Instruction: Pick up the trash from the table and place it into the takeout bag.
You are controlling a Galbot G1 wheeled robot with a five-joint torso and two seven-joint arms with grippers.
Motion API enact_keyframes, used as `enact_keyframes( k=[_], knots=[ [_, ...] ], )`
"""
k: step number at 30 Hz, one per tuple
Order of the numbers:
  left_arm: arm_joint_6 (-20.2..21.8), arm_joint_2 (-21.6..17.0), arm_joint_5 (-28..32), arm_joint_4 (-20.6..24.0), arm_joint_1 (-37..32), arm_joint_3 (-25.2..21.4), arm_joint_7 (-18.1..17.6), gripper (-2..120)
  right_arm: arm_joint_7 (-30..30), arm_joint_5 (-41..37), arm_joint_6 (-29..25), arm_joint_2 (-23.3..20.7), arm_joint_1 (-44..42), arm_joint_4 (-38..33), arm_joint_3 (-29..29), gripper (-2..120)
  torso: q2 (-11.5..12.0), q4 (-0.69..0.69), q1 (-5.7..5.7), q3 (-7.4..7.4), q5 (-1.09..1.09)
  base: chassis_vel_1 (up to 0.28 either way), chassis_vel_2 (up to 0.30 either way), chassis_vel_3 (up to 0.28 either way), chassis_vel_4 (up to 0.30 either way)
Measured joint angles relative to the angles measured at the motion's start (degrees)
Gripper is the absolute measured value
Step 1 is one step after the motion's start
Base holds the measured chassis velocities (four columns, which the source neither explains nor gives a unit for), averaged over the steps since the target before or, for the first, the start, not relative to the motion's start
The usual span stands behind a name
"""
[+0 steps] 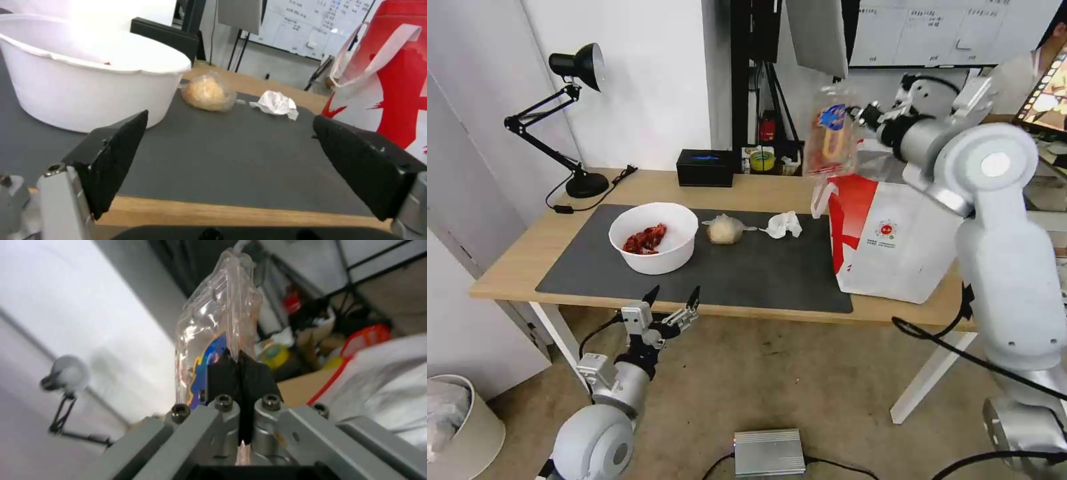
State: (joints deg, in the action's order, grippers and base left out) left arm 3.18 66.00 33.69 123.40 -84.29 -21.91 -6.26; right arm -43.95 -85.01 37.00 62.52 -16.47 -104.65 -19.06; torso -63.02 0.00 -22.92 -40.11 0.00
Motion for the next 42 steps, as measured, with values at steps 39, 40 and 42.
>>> enact_keyframes(
  k=[39,40,42],
  knots=[
    [-0.26,-0.2,0.0,1.01,-0.49,0.36,-0.1,100,5.21,15.74,-3.97,-7.65,-11.46,-0.24,-7.4,0,0.0,0.0,0.0,0.01,0.0,0.0,0.0,0.0,0.0],
    [-0.26,-0.2,0.0,1.01,-0.49,0.36,-0.1,100,5.21,15.74,-3.97,-7.65,-11.46,-0.24,-7.4,0,0.0,0.0,0.0,0.01,0.0,0.0,0.0,0.0,0.0],
    [-0.27,-0.29,0.03,1.14,-0.59,0.23,-0.11,100,5.16,15.91,-3.97,-7.33,-12.33,-0.49,-7.57,0,0.0,0.0,0.0,0.01,0.0,0.0,0.0,0.0,0.0]
  ],
)
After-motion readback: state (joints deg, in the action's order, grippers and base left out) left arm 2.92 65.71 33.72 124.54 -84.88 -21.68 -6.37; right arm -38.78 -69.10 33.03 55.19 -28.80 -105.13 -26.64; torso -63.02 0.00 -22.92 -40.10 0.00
